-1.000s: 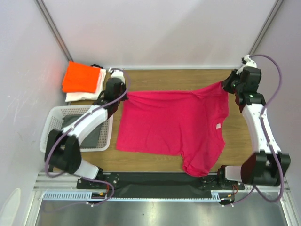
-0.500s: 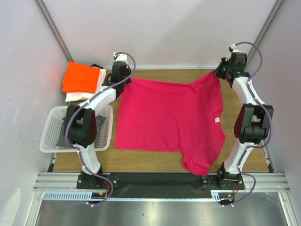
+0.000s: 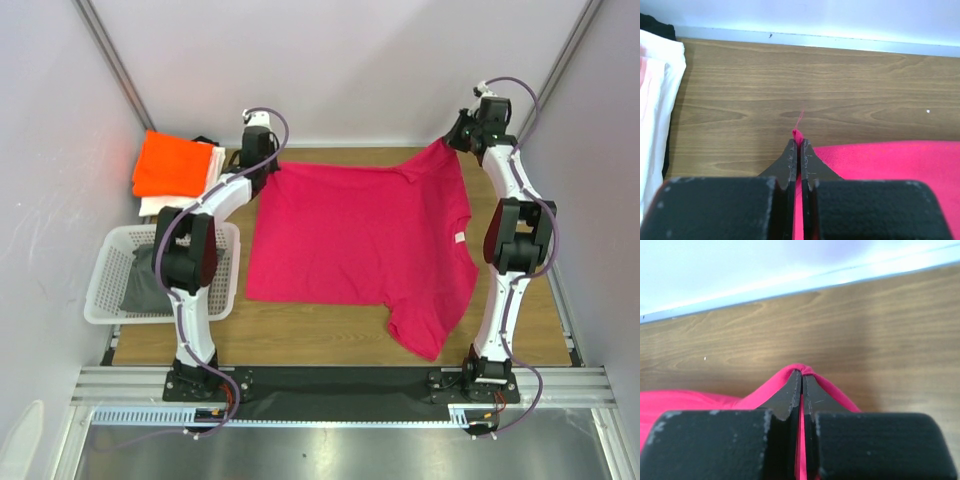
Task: Fold and stack the t-shirts
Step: Flatten the tshirt out
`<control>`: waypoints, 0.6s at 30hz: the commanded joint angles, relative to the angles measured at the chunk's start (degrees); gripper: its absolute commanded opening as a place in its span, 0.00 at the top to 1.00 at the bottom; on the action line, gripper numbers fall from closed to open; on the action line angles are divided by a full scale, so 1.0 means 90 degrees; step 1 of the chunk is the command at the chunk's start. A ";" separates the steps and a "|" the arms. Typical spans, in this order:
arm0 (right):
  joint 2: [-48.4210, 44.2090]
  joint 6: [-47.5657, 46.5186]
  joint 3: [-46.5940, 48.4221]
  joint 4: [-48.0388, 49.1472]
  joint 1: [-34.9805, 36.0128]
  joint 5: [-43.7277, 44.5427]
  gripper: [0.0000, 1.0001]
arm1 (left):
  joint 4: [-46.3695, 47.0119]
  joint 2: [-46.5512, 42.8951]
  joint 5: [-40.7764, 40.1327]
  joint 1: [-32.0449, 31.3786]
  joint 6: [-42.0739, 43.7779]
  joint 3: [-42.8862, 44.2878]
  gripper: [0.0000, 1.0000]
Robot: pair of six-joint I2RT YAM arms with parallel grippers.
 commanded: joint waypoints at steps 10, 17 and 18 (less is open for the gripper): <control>0.0447 0.0129 0.1245 -0.0328 -0.0031 -0.0295 1.00 | 0.0162 0.0556 0.0971 0.0495 0.0121 0.0793 1.00; 0.0087 0.0392 0.0826 -0.0563 -0.0050 -0.0315 1.00 | 0.0347 0.0537 0.1420 0.0544 0.0151 0.0510 1.00; 0.0066 0.0412 0.0651 -0.0563 -0.0050 -0.0344 1.00 | 0.0377 0.0517 0.1527 0.0554 0.0209 0.0393 1.00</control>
